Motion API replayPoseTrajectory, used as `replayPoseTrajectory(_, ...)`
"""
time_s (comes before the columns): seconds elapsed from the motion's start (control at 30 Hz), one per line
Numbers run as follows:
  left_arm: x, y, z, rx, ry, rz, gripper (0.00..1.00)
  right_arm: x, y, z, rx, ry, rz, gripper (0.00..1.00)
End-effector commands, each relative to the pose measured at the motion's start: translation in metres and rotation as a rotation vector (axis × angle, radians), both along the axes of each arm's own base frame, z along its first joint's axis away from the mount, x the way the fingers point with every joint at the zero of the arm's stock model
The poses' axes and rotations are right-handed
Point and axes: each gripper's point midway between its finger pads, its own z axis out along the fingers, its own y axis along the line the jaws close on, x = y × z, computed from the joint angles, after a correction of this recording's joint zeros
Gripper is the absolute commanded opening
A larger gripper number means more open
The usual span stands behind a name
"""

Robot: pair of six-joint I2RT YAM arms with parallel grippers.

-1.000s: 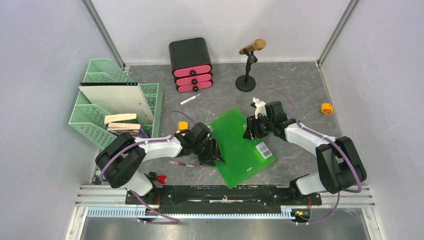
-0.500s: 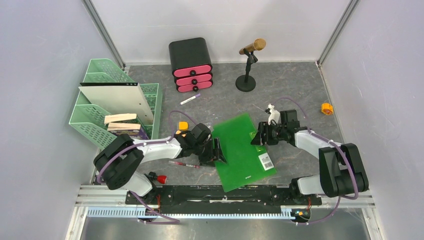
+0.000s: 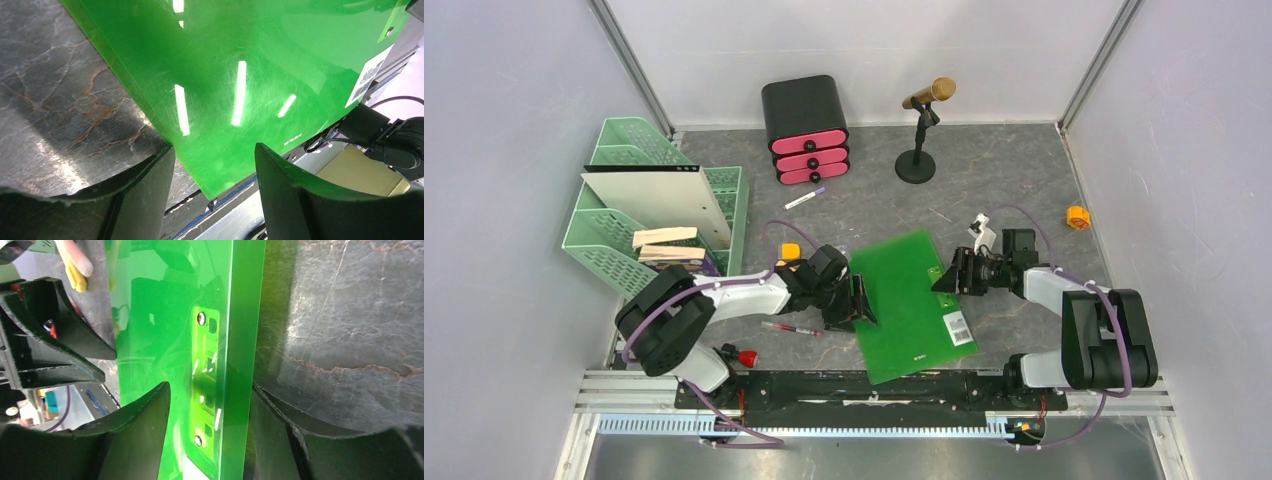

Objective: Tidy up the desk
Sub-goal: Pick up the folder from the center of the board.

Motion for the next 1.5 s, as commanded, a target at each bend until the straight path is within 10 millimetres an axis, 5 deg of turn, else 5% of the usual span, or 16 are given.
replayPoseTrajectory(0.0, 0.011, 0.044, -0.052, 0.246, -0.059, 0.058, 0.68, -0.069, 0.008, -0.026, 0.063, 0.267, 0.021, 0.62)
replayPoseTrajectory(0.4, 0.017, 0.034, -0.046, 0.199, -0.089, 0.043, 0.67, -0.056, 0.038, 0.026, 0.282, 0.128, 0.08, 0.41)
replayPoseTrajectory(0.57, 0.026, 0.028, -0.028, 0.158, -0.148, 0.046, 0.68, -0.038, 0.044, 0.045, 0.271, 0.088, 0.086, 0.2)
replayPoseTrajectory(0.7, 0.036, 0.018, 0.005, 0.074, -0.233, 0.047, 0.71, -0.018, 0.042, 0.061, 0.215, 0.047, 0.086, 0.0)
replayPoseTrajectory(0.93, 0.053, 0.001, 0.078, -0.106, -0.373, 0.082, 0.86, 0.026, 0.041, 0.112, 0.181, -0.078, 0.048, 0.0)
replayPoseTrajectory(1.13, 0.077, 0.011, 0.132, -0.182, -0.386, 0.183, 0.92, 0.054, 0.049, 0.14, 0.227, -0.113, 0.035, 0.0)
replayPoseTrajectory(1.47, 0.096, 0.047, 0.169, -0.415, -0.341, 0.336, 0.97, 0.079, 0.083, 0.2, 0.414, -0.171, 0.063, 0.0)
